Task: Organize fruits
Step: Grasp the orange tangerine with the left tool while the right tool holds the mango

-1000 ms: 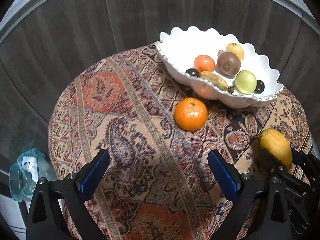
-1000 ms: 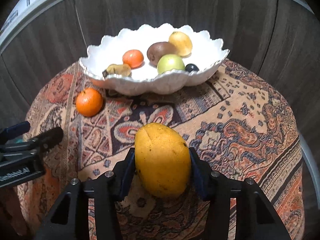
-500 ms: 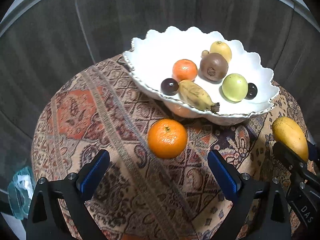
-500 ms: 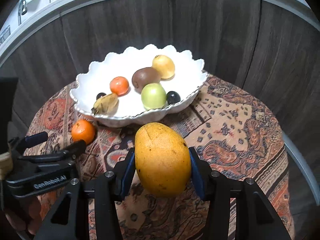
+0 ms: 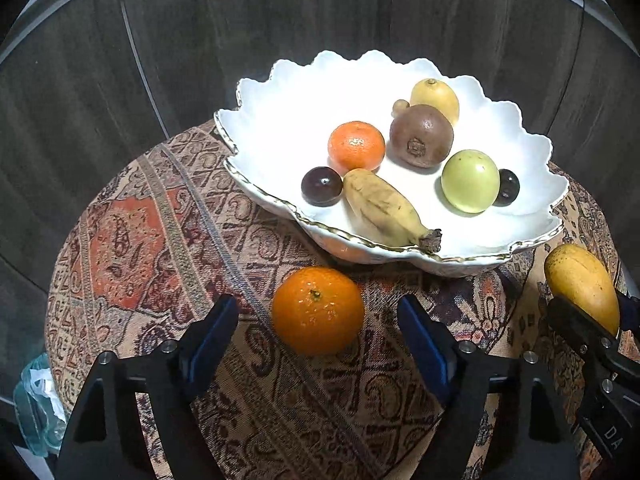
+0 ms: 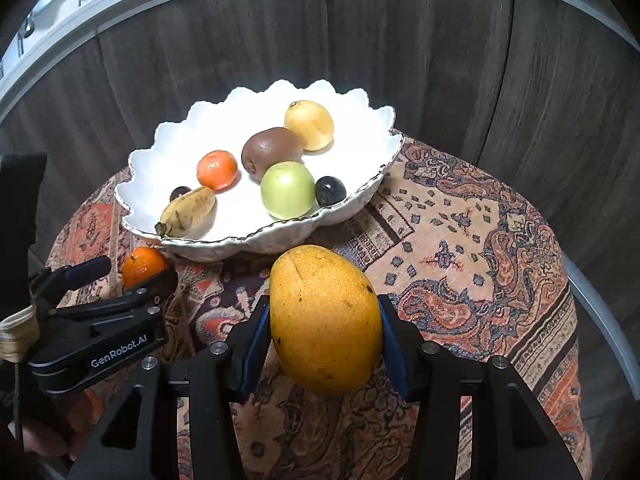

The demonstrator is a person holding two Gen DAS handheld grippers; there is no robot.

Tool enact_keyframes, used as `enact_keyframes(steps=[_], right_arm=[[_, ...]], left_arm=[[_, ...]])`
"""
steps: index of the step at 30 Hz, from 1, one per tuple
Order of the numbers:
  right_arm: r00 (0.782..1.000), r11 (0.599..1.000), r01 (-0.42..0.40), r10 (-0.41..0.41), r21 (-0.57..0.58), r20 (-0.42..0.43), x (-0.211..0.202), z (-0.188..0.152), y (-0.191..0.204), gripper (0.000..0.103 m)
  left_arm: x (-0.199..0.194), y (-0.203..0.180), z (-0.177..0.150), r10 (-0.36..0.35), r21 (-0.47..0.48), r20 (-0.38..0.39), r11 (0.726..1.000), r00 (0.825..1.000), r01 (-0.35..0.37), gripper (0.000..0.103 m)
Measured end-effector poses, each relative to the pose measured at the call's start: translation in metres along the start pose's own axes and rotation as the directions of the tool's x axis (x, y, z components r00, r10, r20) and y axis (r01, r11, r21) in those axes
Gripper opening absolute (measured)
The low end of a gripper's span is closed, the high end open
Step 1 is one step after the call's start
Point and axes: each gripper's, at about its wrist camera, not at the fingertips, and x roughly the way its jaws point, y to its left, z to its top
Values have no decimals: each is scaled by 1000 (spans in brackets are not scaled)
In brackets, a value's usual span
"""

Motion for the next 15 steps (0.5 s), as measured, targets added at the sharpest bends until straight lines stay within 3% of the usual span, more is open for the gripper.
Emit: enact_keyframes(steps=[11,15], right_arm=[[1000,1000,1,-1,1,-22,7,-4,-2,51],[1000,1000,-6,6,-1,-24,7,-4,-1,51]], left_arm=[[9,-3,0,-11,20,-15,1000,1000,11,47],[9,0,-1,-24,12,-20,1000,999,25,47]])
